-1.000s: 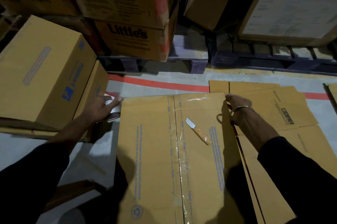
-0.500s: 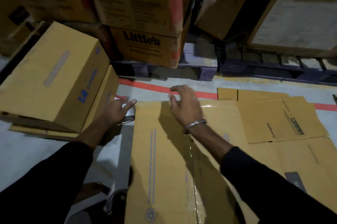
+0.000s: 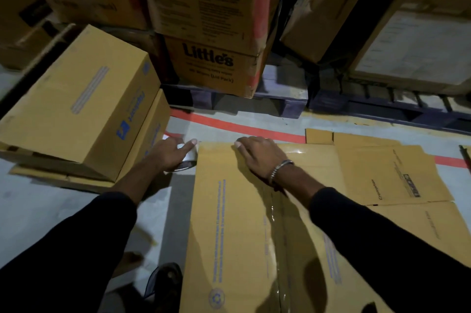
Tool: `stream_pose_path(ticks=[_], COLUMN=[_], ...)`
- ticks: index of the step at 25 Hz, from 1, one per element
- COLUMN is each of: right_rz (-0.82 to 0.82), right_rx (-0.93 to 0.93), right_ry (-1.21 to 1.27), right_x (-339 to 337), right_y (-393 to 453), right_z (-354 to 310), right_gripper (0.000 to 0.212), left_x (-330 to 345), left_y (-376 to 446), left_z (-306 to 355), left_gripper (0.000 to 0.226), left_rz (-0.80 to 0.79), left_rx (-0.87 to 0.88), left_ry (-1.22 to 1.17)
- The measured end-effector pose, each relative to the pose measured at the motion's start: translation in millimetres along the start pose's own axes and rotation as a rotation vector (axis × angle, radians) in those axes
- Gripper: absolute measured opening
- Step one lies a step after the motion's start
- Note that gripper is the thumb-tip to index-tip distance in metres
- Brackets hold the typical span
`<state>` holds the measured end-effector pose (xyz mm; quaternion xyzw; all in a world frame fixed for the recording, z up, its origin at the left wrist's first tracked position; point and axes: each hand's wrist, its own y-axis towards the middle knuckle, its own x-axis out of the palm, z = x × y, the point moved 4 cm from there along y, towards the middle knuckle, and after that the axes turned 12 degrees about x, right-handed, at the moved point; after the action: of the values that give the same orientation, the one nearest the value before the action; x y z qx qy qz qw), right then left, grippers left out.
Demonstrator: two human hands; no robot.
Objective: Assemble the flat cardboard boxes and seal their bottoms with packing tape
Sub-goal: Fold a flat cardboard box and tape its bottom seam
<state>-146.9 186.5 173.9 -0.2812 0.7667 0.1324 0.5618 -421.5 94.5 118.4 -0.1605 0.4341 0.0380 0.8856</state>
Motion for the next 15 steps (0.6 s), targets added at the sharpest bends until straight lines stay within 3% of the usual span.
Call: stream_pose_path(ticks=[5,8,11,15], right_rz=[0.017,-0.003,-0.016,0.068], right_rx=[0.246,0.38,0.485,0.628], right_ry=[-0.128,-0.154,0.044,0.126], right_x=[-37,-45,-37,-20], right_y=[-33,-45,-46,-39], right_z=[120,167,175,174], right_gripper=[0.054,0.054,0.049,0.061], left_x=[-6,-12,-14,-18], left_y=[-7,-14,-19,-23], left_z=[0,5,9,11], left_gripper=[0.047,0.036,0.022,0.032], left_rz=[0.003,-0.008,-0.037,-0.089], left_rx=[-0.063,-0.094,-0.09,0.005], left_ry=[-0.162,-0.292,-0.359,-0.3])
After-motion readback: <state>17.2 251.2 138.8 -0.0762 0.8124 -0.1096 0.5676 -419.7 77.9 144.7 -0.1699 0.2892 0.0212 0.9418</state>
